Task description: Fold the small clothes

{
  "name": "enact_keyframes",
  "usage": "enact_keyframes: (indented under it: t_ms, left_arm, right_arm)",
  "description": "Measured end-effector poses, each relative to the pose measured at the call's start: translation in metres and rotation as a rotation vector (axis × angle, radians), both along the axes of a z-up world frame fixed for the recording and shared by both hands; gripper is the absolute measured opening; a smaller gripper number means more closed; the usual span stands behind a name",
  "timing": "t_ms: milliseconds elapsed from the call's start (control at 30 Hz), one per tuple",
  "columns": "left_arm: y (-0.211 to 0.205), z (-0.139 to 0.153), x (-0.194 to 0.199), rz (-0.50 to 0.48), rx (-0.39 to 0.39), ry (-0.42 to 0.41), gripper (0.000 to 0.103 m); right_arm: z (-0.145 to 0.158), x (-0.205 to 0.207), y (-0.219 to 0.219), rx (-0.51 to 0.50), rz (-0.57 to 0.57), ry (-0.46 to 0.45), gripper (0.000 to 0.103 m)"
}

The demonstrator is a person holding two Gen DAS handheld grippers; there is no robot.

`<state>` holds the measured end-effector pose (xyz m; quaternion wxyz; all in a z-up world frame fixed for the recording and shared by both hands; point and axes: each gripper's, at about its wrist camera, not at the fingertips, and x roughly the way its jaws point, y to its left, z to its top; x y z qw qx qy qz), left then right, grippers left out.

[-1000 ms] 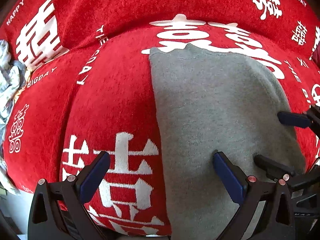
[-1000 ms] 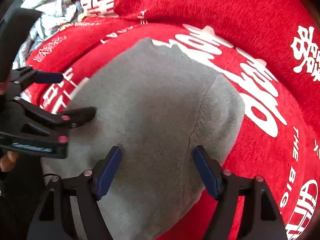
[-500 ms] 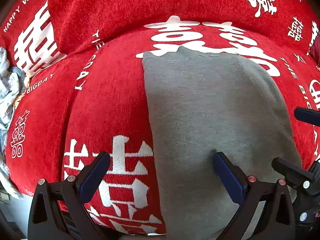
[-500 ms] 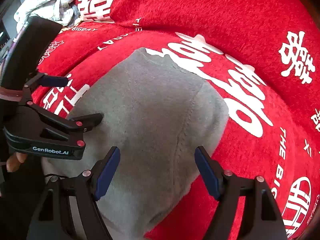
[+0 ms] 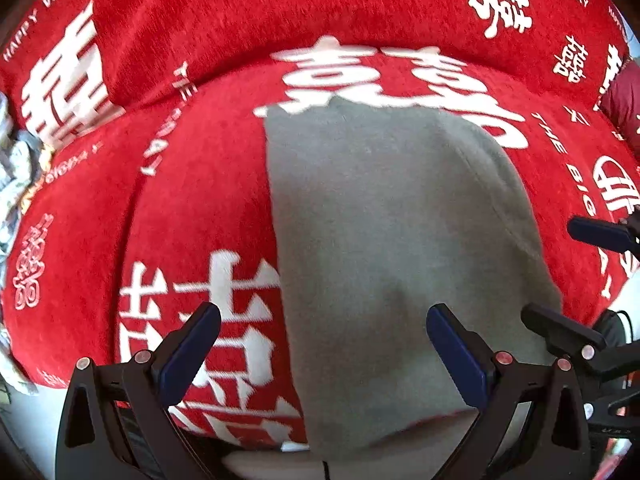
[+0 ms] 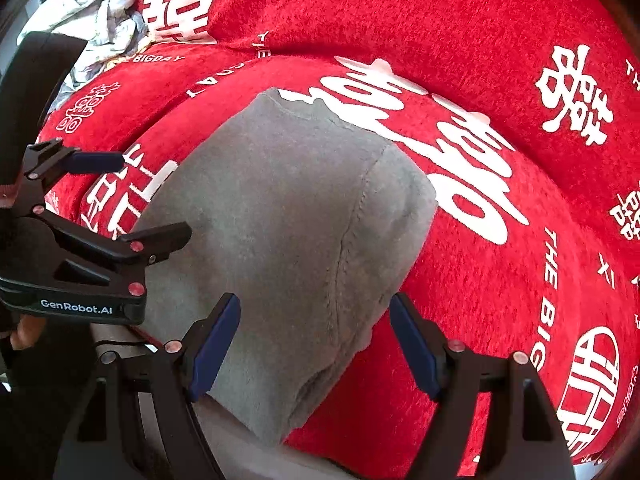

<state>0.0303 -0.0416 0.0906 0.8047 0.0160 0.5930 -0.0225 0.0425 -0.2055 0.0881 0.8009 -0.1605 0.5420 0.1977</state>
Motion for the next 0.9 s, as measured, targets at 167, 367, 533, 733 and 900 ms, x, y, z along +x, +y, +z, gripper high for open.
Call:
enact_keyframes:
  t_ms: [167, 367, 533, 733, 900]
  left_arm:
    - [-0.003, -0.004, -0.007, 0.004, 0.005, 0.031, 0.103]
    - [-0.003, 0.004, -0.015, 0.034, 0.014, -0.012, 0.103]
    - [-0.005, 0.009, -0.017, 0.011, 0.031, -0.033, 0.103]
    - [-0.007, 0.009, -0.018, 0.002, 0.026, -0.024, 0.103]
    - [-0.009, 0.008, -0.020, -0.010, 0.026, -0.021, 0.103]
  right_arm:
    - [0.001, -0.006, 0.000, -0.004, 0.000, 0.003, 0.080]
    - [0.000, -0.014, -0.002, -0.011, -0.009, 0.007, 0.080]
    - [0.000, -0.017, -0.001, -0.018, -0.002, 0.007, 0.080]
    - [-0.002, -0.018, -0.002, -0.026, -0.002, 0.013, 0.080]
    - [-0.002, -0.018, -0.002, -0.024, -0.004, 0.013, 0.080]
